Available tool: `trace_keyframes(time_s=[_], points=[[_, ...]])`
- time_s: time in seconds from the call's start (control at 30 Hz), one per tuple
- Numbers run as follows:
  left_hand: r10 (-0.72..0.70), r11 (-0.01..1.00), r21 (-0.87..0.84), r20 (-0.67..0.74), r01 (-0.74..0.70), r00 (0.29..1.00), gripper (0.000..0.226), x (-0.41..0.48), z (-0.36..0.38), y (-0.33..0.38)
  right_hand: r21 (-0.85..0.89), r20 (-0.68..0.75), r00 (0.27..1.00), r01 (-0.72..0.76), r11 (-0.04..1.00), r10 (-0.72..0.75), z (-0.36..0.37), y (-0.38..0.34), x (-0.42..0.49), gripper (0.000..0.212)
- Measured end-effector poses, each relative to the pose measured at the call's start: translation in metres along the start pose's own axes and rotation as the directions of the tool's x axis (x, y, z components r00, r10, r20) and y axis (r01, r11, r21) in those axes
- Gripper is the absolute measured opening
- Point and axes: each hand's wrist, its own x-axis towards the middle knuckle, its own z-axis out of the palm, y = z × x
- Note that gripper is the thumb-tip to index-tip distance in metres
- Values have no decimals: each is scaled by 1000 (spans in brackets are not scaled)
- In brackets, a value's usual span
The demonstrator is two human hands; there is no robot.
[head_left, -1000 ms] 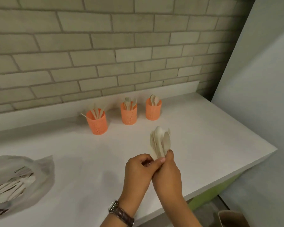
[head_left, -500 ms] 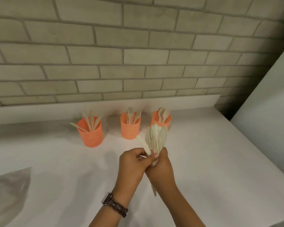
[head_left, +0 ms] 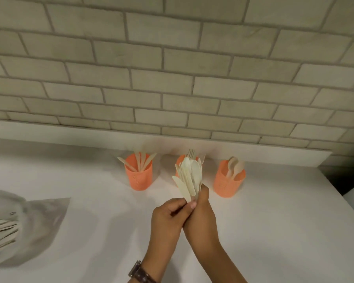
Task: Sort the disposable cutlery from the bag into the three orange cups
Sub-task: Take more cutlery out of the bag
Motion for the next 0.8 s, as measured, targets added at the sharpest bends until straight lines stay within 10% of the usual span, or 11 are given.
trace_keyframes(time_s=[0.3,0.53,0.8], points=[[87,989,132,-112,-72,990,27,-1,16,17,-122,5,979,202,972,-203,-13,5,10,8],[91,993,90,-218,-73,972,26,-16,24,33,186,141,979,119,975,-146,-24,0,5,50],[127,899,438,-257,-2,958,20,-20,13,48,23,205,968,140,990,-142,-31,-5,3,62]])
